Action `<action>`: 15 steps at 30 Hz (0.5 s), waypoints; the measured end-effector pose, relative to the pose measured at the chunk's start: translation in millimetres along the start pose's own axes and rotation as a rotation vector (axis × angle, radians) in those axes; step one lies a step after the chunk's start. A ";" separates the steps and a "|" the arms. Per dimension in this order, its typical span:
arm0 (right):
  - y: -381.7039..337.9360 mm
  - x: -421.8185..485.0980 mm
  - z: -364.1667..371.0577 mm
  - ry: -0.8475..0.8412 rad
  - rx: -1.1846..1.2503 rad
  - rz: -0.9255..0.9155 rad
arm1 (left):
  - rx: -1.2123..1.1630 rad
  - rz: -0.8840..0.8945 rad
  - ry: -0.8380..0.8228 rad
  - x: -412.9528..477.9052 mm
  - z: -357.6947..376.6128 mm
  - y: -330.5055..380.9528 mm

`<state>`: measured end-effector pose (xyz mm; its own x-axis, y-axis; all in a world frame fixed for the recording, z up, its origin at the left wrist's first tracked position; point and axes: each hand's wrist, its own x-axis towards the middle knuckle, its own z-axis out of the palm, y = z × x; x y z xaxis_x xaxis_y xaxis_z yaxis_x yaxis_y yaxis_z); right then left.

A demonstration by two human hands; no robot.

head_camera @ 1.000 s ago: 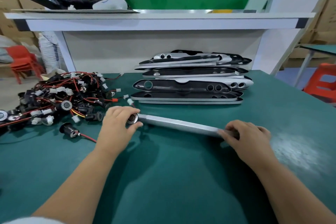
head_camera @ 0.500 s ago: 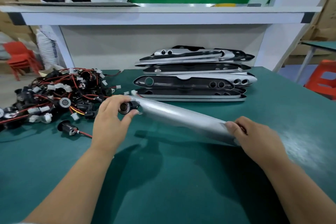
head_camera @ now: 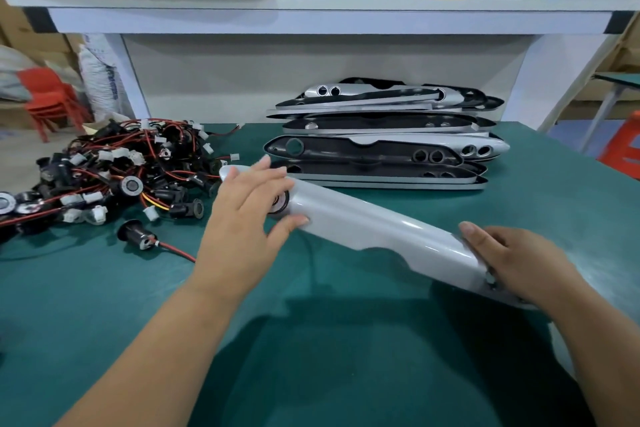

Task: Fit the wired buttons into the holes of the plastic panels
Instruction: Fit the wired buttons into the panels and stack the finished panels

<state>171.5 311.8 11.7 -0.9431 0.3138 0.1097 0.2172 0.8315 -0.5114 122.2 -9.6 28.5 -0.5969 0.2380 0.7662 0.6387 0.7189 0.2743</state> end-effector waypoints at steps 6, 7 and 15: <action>-0.6 -1.8 -3.7 -0.026 0.091 0.019 | -0.209 -0.232 0.126 -1.0 -1.5 -5.8; -1.0 -2.5 -4.0 -0.020 0.083 0.018 | -0.385 -0.358 0.141 -1.5 -1.7 -5.4; 1.3 -5.1 -1.6 0.032 0.071 0.002 | -1.099 -0.616 0.061 -6.9 9.7 -5.1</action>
<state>177.1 312.0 11.8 -0.9340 0.3306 0.1353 0.1993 0.7966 -0.5707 118.4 -8.6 16.2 -0.9341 0.0055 0.3569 0.3463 -0.2288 0.9098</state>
